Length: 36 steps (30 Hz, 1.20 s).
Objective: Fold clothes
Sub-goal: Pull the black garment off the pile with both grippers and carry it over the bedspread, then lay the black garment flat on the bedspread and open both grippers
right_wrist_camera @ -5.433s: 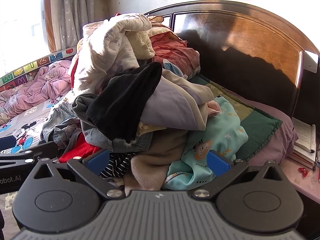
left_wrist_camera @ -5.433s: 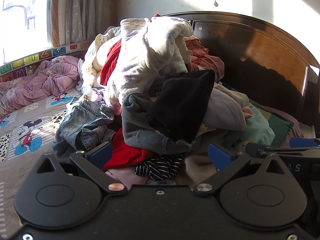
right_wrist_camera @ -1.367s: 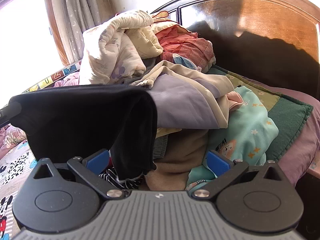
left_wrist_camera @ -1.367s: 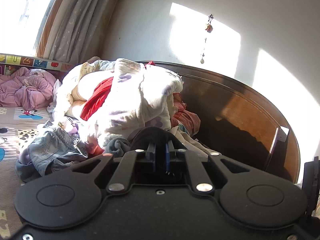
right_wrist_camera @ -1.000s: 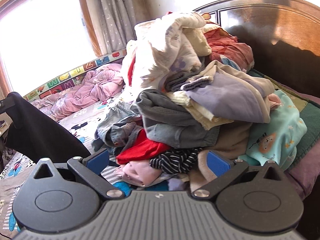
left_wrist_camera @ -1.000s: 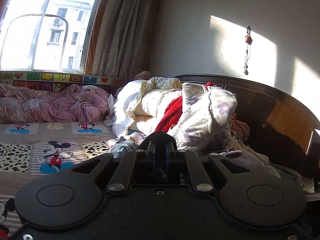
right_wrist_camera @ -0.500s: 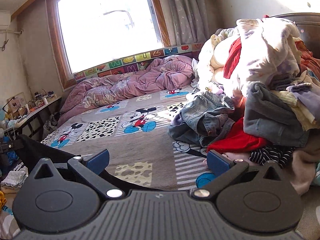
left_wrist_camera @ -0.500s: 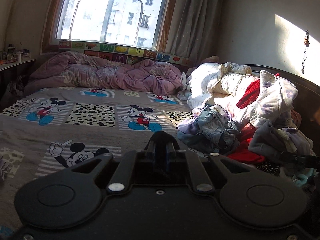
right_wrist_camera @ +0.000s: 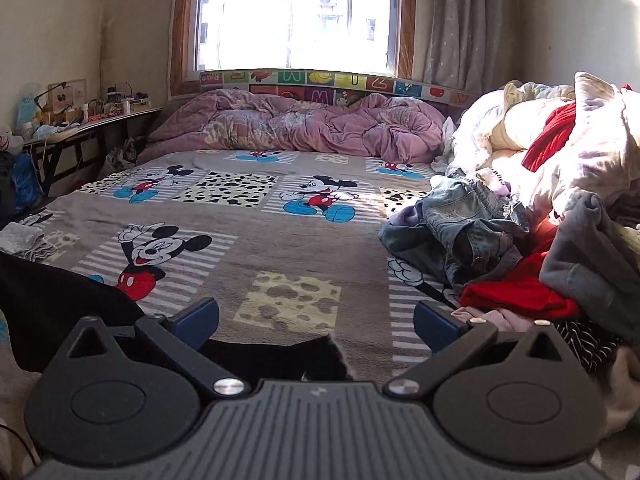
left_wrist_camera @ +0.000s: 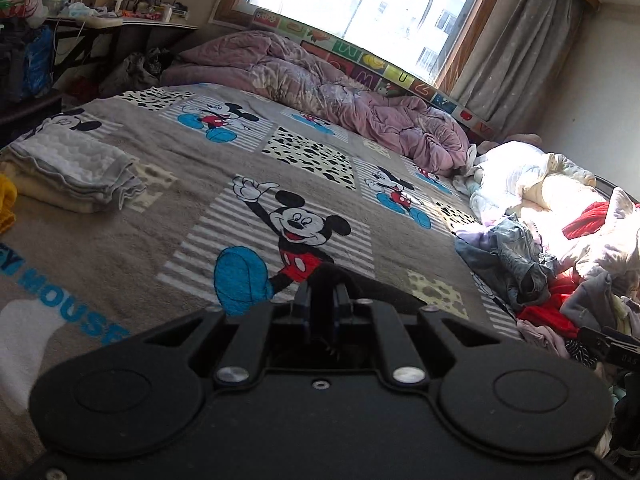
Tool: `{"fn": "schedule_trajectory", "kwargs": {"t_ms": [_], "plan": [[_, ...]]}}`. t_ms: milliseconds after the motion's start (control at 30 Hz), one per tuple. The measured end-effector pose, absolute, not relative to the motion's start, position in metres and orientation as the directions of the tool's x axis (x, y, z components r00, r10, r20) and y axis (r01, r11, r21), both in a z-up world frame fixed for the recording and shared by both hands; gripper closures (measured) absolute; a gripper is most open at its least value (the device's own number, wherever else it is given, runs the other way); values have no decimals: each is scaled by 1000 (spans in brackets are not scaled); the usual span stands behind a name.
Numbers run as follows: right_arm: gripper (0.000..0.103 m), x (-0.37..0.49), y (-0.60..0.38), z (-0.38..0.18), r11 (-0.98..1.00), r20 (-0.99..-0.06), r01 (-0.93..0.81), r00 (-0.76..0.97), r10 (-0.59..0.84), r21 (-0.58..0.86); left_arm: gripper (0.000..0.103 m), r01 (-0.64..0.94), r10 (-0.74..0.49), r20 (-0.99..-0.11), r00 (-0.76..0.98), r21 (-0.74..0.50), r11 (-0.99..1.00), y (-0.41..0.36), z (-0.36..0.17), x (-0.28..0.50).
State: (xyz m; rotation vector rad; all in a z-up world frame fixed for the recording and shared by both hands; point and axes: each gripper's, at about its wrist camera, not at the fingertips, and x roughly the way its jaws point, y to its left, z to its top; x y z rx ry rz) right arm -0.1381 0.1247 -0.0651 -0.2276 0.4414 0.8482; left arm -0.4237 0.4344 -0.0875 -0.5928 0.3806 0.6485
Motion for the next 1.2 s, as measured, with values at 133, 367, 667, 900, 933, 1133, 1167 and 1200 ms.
{"fn": "schedule_trajectory", "kwargs": {"t_ms": [133,367,667,900,933,1133,1167,1200], "plan": [[0,-143,127,-70,642,-470,-767,576,669,-26,90,-692,448,-554,702,-381,613,449,-97,-423],[0,-132,111,-52,660,-433,-750,605,668,-29,68,-736,503,-558,660,-348,580,443,-76,-449],[0,-108,99,34,678,-289,-733,661,693,-51,45,-624,479,-415,773,-365,691,403,13,-502],[0,-79,70,115,718,-159,-694,705,691,45,22,-518,413,-323,851,-399,756,387,55,-525],[0,-76,67,115,720,-160,-691,706,690,60,22,-524,410,-339,847,-396,754,387,46,-520],[0,-98,70,24,707,-285,-706,671,685,37,22,-631,440,-514,737,-286,722,386,-45,-469],[0,-105,73,3,698,-312,-716,657,687,30,22,-637,444,-532,721,-259,726,385,-61,-458],[0,-112,76,-17,689,-342,-724,641,688,29,22,-644,447,-550,705,-232,729,385,-77,-447]]}}
